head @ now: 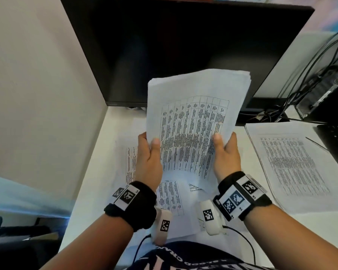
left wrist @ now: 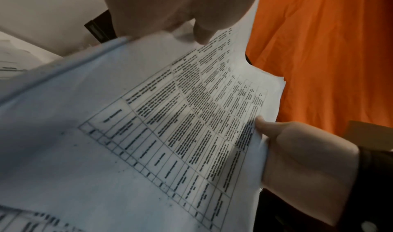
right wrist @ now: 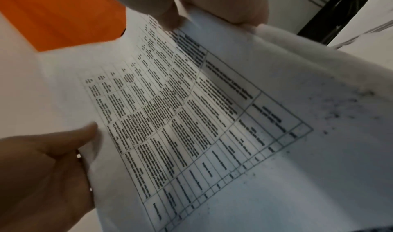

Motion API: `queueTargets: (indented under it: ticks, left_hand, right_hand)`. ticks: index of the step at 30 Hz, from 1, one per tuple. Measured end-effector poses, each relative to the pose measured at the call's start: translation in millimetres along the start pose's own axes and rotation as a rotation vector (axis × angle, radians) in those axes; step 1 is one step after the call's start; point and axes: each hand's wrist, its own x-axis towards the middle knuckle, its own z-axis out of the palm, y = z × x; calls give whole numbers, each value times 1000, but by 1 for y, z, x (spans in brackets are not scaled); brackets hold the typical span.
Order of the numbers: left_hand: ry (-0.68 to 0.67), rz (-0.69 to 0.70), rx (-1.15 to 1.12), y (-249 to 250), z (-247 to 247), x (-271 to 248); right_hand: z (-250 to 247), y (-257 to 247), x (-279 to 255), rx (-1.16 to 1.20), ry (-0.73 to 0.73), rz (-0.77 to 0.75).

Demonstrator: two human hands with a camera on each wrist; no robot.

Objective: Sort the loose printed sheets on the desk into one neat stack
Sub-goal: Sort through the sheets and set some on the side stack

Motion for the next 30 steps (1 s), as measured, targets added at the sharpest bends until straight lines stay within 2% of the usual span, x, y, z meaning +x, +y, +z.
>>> queueTargets:
  ticks: [3, 7, 13, 17, 21, 27, 30]
  left_hand:
    - [-10, -32, 61, -5, -2, 4]
    - [-38, -142, 145, -16, -9, 9]
    - [-59, -135, 222, -16, -11, 12]
    - [-98, -164, 162, -17, -8, 9]
    - [-186, -189, 138, -16, 4, 1]
    - [-271, -273, 175, -14, 40, -20]
    - [-371, -330, 184, -18, 58, -36]
  right_hand:
    - [0, 4, 0, -32, -7, -3]
    - [-6, 9, -3, -39, -23, 45]
    - [-26, 3, -7, -31, 41, 104]
    - [-46, 9, -11, -90, -53, 155]
    - [-69, 20, -13, -139, -162, 188]
    - [-112, 33, -4, -163, -140, 274]
    - [-141, 45, 8, -166, -123, 370]
